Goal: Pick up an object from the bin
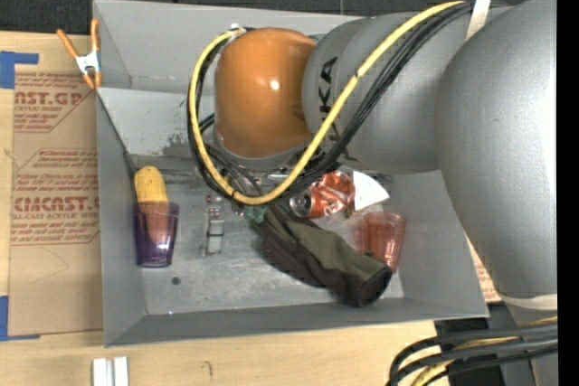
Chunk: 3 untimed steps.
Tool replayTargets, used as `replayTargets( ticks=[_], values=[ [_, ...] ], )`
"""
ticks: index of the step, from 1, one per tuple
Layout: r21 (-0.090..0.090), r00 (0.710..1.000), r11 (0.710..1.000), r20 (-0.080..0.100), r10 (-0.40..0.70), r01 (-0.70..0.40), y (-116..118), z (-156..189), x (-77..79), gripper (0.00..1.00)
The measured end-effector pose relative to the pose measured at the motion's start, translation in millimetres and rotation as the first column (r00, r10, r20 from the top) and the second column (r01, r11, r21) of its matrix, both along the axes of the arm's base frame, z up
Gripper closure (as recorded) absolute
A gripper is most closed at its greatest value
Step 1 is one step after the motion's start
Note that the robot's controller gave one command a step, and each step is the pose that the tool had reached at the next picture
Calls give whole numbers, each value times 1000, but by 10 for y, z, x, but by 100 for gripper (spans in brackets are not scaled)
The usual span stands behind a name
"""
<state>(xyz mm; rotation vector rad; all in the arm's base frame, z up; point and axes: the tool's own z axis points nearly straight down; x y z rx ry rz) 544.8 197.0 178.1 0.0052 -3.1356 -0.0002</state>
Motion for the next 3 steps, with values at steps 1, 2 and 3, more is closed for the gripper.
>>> replayTargets(
  ticks=[1, 2, 3],
  values=[
    [1, 1000, 1000, 7, -2, 2, -11, 49, 16, 0],
    [4, 1000, 1000, 17, -5, 5, 245, -357, 145, 0],
    [0, 988, 989, 9, 151, -151, 375, -842, 201, 0]
  ],
)
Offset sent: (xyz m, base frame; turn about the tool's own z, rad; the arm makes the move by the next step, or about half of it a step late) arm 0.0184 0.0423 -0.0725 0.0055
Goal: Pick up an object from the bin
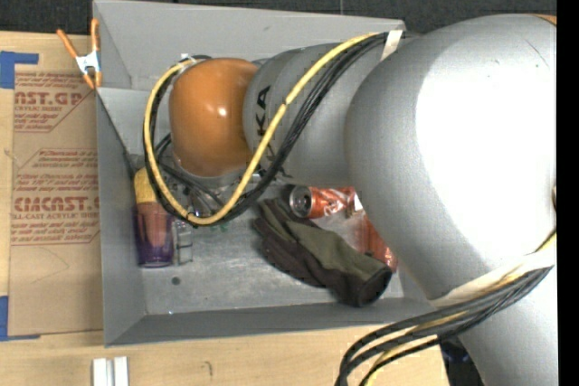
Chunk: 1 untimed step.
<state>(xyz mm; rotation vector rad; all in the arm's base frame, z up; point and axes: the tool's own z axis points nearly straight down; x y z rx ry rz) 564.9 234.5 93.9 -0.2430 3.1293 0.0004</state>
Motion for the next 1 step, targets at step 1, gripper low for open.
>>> replayTargets(
  ticks=[1],
  values=[
    [3, 1000, 1000, 11, 13, -13, -21, -114, -152, 0]
  ],
)
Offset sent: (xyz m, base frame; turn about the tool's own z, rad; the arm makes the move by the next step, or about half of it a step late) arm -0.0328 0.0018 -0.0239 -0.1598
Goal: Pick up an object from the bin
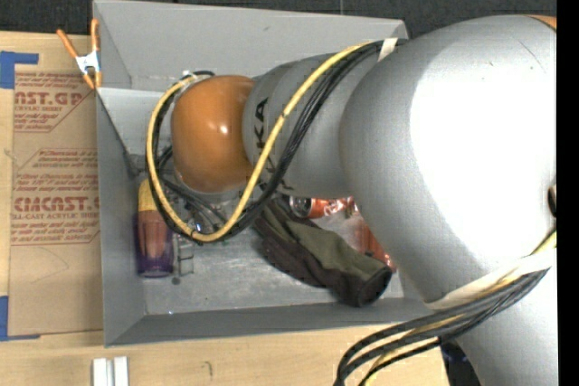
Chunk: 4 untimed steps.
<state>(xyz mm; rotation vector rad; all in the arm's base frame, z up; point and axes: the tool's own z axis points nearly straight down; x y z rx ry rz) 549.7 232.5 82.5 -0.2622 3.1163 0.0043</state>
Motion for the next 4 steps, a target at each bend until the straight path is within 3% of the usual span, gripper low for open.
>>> replayTargets(
  ticks=[1, 2, 3, 4],
  values=[
    [-5, 987, 987, -3, -160, 160, -9, -36, -84, 0],
    [-2, 1000, 1000, 6, -1, 1, -1, -46, -101, 0],
    [-11, 947, 948, -10, -320, 319, -38, -101, -326, 0],
    [-14, 963, 963, -10, -270, 270, -4, -122, -353, 0]
  ],
)
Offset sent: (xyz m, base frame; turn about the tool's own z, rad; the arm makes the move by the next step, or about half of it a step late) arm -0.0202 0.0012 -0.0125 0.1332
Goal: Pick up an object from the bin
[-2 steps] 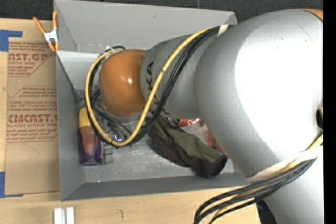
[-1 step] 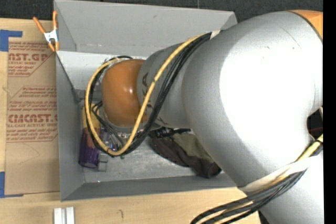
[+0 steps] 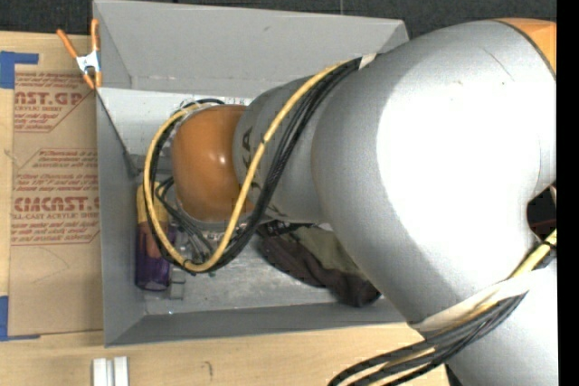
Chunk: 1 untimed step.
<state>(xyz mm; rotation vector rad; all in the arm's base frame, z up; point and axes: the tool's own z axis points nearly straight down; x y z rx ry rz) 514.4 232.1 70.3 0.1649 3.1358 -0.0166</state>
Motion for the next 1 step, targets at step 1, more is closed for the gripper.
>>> replayTargets(
  ticks=[1],
  values=[
    [-2, 971, 971, -2, 238, -238, -18, 4, 1, 0]
  ],
)
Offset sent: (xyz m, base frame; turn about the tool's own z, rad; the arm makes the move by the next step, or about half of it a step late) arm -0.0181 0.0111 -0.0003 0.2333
